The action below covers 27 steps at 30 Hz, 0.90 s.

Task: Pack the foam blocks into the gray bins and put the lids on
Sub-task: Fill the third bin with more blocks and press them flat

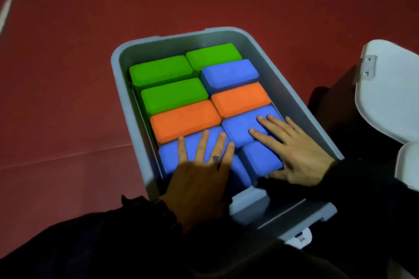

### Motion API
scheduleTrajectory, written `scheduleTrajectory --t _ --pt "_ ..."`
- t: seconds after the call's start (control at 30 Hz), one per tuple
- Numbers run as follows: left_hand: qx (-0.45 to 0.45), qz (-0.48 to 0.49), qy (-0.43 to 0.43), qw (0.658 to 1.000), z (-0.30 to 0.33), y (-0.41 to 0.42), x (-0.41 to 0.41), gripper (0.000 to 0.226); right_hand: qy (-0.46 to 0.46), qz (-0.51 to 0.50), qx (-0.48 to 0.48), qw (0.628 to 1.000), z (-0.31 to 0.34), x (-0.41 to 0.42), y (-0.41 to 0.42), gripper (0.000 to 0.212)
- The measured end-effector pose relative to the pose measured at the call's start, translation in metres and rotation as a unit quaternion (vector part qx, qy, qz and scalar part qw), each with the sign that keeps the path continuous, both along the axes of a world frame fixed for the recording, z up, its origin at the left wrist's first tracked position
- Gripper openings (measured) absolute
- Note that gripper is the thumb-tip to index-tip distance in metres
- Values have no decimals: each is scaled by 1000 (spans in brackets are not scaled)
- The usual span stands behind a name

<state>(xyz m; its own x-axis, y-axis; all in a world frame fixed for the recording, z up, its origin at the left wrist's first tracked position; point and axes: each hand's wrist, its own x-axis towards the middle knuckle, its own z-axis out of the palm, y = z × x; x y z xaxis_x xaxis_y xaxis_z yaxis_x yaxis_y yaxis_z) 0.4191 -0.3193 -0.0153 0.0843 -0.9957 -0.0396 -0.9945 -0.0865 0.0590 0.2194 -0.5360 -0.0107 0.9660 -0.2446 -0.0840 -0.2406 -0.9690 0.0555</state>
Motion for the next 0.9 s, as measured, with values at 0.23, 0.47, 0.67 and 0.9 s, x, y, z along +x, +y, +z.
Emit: scheduleTrajectory --t 0.23,0.47,0.67,0.9 --pt "-2 -7 -1 1000 -5 4 -1 130 48 -45 47 997 7 5 6 128" --pt "4 -4 7 1000 2 7 2 137 56 -21 40 997 11 9 5 127" --pt "5 -11 12 1000 0 7 1 135 42 5 55 998 15 6 6 126" --pt "30 -30 23 999 -5 4 0 122 83 -17 83 993 19 8 11 104"
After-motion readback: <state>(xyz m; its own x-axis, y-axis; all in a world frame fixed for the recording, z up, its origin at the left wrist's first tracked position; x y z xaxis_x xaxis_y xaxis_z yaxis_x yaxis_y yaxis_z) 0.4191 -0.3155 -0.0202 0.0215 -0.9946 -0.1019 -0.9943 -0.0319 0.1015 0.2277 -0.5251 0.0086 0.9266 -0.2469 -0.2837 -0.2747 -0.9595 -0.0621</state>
